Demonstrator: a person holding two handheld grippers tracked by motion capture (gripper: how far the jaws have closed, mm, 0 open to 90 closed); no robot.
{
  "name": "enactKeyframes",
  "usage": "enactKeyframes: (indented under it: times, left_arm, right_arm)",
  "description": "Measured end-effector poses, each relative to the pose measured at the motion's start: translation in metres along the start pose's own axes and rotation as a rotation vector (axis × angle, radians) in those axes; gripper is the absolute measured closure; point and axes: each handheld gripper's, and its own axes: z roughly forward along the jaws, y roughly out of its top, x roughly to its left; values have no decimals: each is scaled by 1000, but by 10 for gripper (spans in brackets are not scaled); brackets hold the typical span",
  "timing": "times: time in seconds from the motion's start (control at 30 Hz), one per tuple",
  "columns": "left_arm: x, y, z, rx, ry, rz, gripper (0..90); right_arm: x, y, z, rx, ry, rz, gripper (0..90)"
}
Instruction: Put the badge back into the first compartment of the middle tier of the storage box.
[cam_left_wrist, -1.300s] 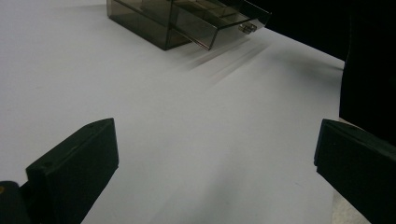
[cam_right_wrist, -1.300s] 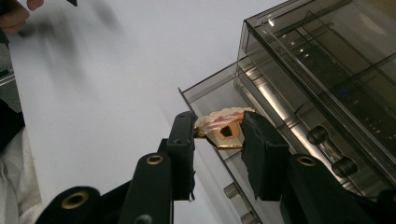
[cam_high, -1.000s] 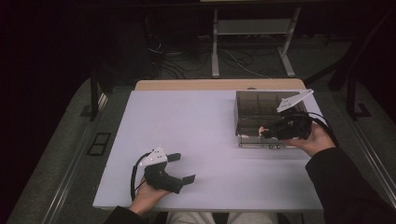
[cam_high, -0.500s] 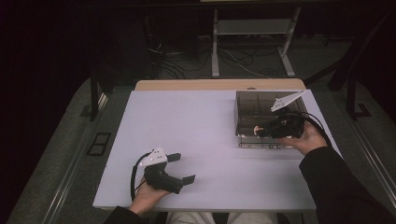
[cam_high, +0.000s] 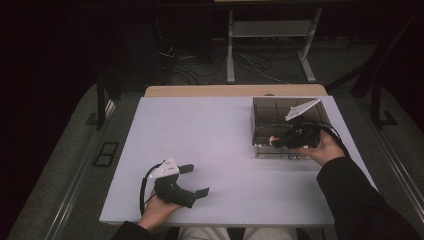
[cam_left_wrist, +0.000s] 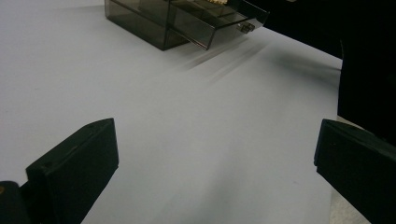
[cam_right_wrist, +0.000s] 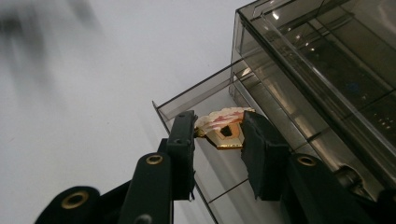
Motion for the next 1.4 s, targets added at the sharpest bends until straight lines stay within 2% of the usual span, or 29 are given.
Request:
enactKeyframes:
  times: [0.47,1.07,1.4]
  left_arm:
    - [0,0,0,2,-2,2,0]
    - [0,0,0,6,-5,3,0]
    - [0,0,0,4,-3,-2,0]
  right_arm:
    - [0,0,21,31,20,-8,646]
    - [-4,-2,36,58,12,-4,640]
    - [-3,-1,31,22,16,-7,559]
